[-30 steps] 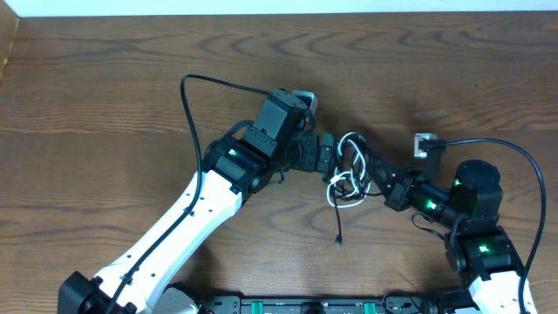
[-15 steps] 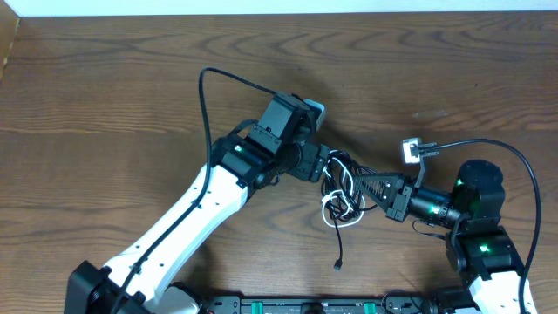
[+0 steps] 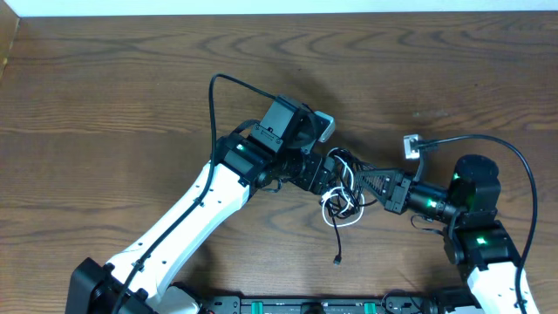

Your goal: Untangle cables

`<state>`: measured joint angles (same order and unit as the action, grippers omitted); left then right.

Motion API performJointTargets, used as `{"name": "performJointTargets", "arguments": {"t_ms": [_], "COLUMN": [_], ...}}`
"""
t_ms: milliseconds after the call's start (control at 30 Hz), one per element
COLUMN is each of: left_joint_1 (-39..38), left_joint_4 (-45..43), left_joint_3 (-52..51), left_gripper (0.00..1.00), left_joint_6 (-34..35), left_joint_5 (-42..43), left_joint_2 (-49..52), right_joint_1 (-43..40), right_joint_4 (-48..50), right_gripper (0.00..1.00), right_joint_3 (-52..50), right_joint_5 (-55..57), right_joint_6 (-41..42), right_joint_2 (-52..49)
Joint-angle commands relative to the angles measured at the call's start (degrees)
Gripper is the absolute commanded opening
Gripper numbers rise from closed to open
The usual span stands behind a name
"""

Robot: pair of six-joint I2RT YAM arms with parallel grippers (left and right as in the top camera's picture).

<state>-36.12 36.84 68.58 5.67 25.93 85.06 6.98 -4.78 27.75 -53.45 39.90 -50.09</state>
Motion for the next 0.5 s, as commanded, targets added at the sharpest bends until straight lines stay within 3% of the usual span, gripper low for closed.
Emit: {"name": "performJointTargets", "arguments": {"t_ms": [0,133,167,267,400,467], "left_joint_1": [-0.2,-0.6,-0.6,-0.6,-0.6,-0.5], "left_joint_4": [-0.9,-1.9,-4.1,-8.7,-12.8,-12.2], "left_joint_3": [-0.1,-0.1,-0.1,-0.1,-0.1,-0.1], "left_gripper": [0.78,0.73,0.62,0.43,0.09,0.08], "left_joint_6": [-1.9,-3.1,-3.1,-3.1,-2.8,-1.1], "left_joint_5": [3.2,3.2,3.2,3.0,1.3,-5.1], "left_joint_2": [0.3,2.0,2.8,3.3,3.3,3.3], "right_joint_1": [-0.3,-0.2,-0.2,-0.2,-0.3,-0.3], "right_joint_4": [3.8,10.6,12.8,12.8,12.7,12.7], "right_gripper": [0.01,0.01,0.01,0.01,0.01,0.03], "right_joint_3": [1.4,1.4,1.4,1.4,1.4,1.4], "right_joint_5": [-7.7,-13.5,-15.7,-18.7,-21.1,-18.9], "right_joint_6": [3.4,9.6,13.3,16.5,17.0,13.0], "right_joint_2": [0.0,0.0,-0.1,-0.1,-0.1,-0.1]}}
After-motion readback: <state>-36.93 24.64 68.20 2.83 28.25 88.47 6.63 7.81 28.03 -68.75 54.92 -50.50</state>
